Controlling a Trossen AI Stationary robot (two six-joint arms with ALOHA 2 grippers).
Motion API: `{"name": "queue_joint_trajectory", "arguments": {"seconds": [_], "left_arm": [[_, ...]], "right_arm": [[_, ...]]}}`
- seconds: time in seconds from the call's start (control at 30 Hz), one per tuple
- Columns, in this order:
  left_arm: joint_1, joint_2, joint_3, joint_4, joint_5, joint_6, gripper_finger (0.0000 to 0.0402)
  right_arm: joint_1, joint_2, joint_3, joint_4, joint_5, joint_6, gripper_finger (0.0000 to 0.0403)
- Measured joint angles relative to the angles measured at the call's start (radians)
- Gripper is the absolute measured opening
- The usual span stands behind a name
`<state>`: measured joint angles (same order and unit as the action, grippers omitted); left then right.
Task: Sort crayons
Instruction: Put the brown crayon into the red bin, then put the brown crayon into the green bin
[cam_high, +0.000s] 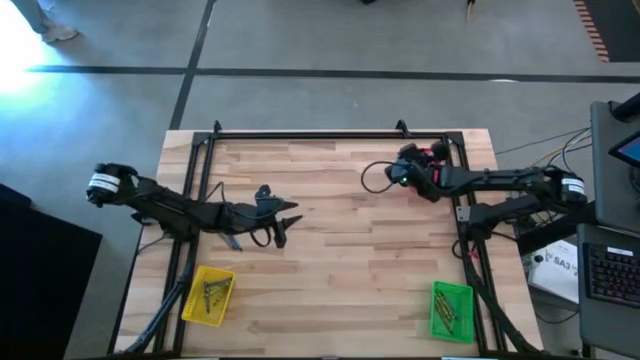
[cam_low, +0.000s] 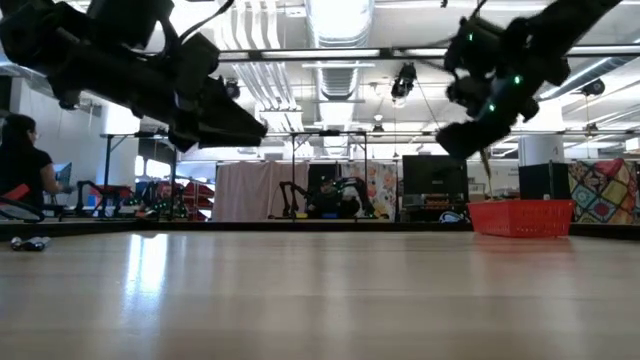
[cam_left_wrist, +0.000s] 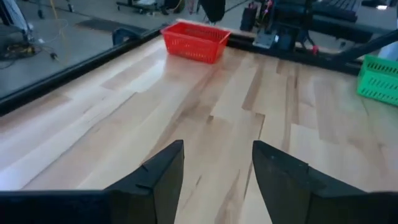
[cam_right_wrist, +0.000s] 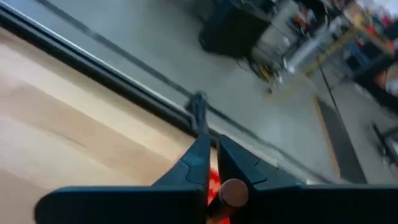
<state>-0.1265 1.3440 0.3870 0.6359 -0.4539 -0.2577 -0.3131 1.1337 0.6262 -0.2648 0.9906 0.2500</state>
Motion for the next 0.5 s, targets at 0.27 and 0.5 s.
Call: {"name": "queue_joint_trajectory", "arguments": {"seconds": [0.27,0.5], "left_arm": [[0.0,-0.077,0.061,-0.55,0.002,-0.211,0.0174],[-0.021,-0.124,0.199,-1.152,0.058,-0.468,0.0174]], "right_arm": [[-0.102,-0.019,-0.063,-0.016,-0.064,0.102,0.0113],[-0.099,-0.021,-0.052,0.084,-0.154,0.138,0.0208]]}}
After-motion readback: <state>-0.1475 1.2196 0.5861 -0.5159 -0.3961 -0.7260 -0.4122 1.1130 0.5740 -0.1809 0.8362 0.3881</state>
